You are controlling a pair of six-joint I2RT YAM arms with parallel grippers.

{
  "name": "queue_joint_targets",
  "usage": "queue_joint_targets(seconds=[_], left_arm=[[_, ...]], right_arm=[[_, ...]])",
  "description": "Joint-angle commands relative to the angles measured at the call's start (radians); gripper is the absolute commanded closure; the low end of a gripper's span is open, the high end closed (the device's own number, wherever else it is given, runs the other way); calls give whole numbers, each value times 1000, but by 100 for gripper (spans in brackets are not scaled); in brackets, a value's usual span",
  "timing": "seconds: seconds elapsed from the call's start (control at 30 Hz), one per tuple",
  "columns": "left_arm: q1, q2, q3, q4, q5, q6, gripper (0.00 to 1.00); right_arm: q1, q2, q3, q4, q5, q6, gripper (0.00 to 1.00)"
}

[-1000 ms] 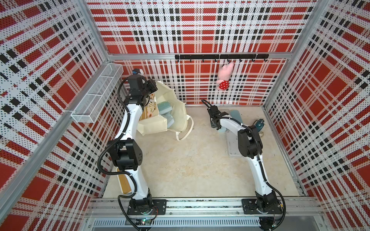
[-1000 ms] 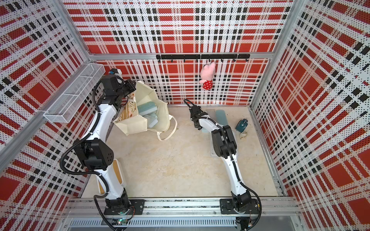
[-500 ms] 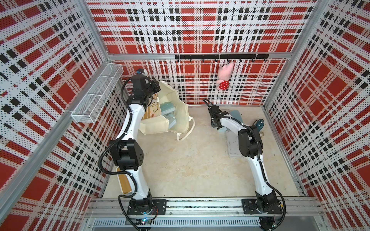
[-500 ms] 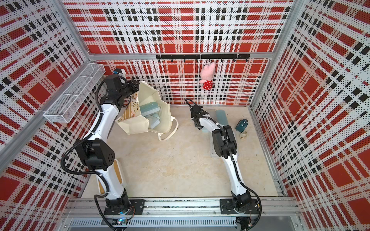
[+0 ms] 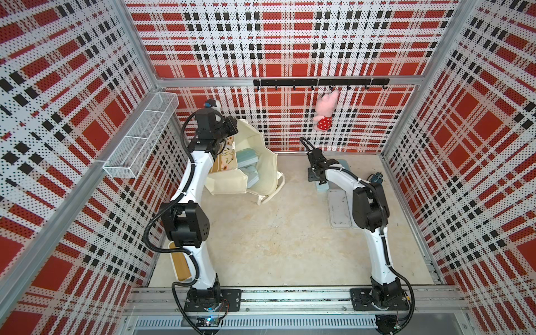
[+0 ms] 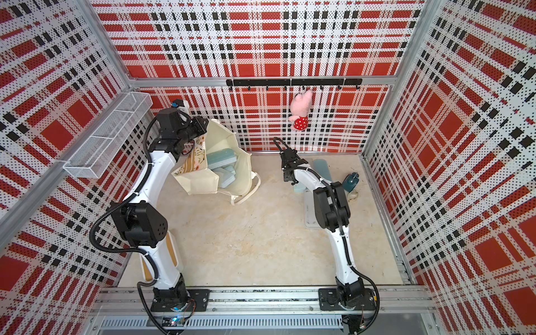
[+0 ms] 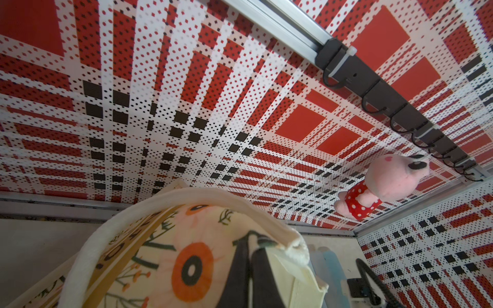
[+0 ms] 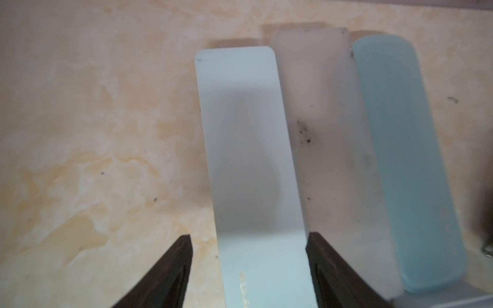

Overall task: Take out the pencil case from the canvas bag
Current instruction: Place the pencil case at the center of the board, then pick up the pencil case from the canvas bag.

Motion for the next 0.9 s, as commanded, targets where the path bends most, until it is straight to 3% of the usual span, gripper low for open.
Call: queue_joint_targets(seconds=[0.0, 0.17, 0.47, 0.73, 0.87], left_arm=[[-24, -92, -2, 84, 60, 34, 100], [-50, -117, -40, 84, 73, 66, 100], [-116, -199, -159, 97, 30, 133, 100], [-175, -236, -211, 116, 7, 147, 100], [-197, -253, -225, 130, -5, 144, 100]], right_arm=[[-4, -233, -147, 213, -72, -45, 23], [-5, -462, -411, 448, -205, -72, 23], [8, -667, -630, 585, -430, 1, 32], [186, -873, -817, 702, -326, 3, 39], [313, -898, -842, 742, -260, -20, 41]])
